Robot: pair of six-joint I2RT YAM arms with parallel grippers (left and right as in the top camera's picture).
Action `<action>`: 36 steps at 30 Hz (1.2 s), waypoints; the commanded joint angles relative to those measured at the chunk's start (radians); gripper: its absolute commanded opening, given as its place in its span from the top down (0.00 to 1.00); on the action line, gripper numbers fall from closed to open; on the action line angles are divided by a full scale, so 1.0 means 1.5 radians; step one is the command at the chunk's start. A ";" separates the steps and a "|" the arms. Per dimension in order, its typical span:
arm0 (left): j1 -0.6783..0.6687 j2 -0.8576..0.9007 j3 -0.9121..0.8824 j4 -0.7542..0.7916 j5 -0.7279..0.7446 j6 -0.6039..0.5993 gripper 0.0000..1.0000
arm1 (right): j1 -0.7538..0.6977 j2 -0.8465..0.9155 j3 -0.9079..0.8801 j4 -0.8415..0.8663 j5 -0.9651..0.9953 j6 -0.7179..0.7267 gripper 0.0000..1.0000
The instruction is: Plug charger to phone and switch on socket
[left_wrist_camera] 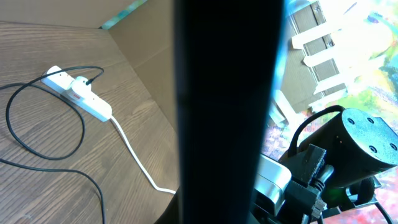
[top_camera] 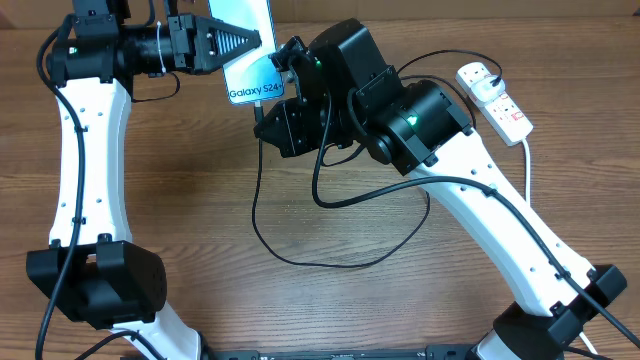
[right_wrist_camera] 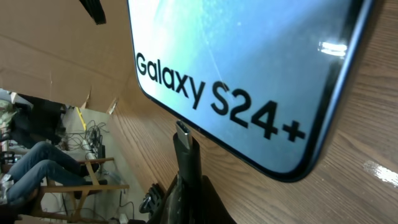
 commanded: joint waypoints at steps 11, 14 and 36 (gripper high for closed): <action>-0.001 -0.002 0.008 0.013 0.031 -0.009 0.96 | 0.002 0.003 0.005 0.002 0.020 0.001 0.96; -0.001 -0.002 0.008 0.013 0.031 -0.009 0.96 | 0.002 0.003 0.005 0.003 0.020 0.001 0.96; -0.001 -0.002 0.008 0.057 0.031 -0.054 0.96 | 0.002 0.003 0.005 0.005 0.007 0.000 0.96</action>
